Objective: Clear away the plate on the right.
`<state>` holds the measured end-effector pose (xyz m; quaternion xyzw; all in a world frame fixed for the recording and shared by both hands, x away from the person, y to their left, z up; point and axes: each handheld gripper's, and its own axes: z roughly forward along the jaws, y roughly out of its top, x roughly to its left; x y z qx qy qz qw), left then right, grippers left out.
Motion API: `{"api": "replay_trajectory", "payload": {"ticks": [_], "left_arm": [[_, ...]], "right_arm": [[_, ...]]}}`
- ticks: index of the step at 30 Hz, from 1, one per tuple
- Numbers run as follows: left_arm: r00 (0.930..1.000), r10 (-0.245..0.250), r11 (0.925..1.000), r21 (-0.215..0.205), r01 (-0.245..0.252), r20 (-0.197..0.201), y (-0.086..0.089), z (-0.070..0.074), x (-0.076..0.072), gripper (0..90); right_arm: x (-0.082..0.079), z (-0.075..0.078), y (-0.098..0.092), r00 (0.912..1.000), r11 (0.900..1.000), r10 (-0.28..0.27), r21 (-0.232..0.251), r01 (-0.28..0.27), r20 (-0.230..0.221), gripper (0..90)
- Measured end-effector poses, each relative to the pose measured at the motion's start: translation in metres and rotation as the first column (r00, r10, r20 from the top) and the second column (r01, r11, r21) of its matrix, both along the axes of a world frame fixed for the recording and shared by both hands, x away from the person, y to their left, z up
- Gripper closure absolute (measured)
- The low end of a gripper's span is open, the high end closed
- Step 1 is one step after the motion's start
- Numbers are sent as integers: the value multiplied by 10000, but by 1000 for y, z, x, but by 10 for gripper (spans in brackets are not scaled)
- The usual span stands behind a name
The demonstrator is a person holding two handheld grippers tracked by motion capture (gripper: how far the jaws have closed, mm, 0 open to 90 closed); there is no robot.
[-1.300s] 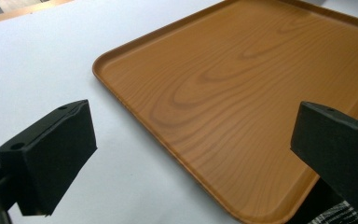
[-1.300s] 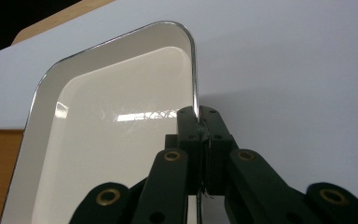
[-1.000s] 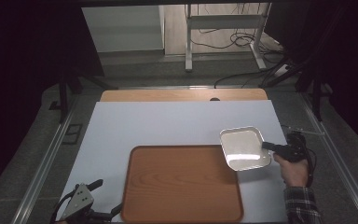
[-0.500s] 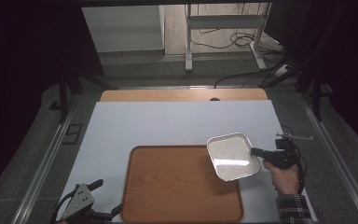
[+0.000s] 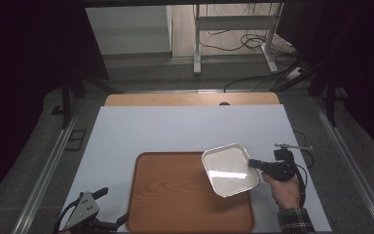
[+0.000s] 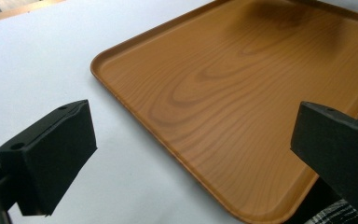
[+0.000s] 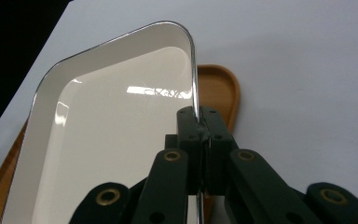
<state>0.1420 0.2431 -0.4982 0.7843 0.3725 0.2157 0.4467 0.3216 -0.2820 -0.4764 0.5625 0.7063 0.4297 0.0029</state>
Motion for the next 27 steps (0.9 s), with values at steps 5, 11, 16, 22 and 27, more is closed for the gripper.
{"api": "replay_trajectory", "payload": {"ticks": [5, 11, 16, 22, 27], "left_arm": [[10000, 2, 10000, -10, -2, -12, 0, 0, 0, 0], [10000, 20, 10000, -36, -20, -7, 0, 0, 0, 0], [10000, 13, 10000, -26, -13, 2, 0, 0, 0, 0], [10000, 1, 10000, -31, -2, -8, 0, 0, 0, 0], [10000, -33, 10000, 1, 33, 1, 0, 0, 0, 0]], "right_arm": [[-1, -4, 15, 9998, 9998, 183, -72, -183, -112, 883], [-2, -8, 34, 9989, 9991, 421, -84, -423, -195, 883], [-3, -13, 49, 9983, 9987, 498, -72, -501, -292, 884], [-6, -18, 64, 9981, 9990, 440, -91, -445, -442, 883], [-7, -26, 78, 9982, 9991, 254, -336, -272, -543, 884]]}}
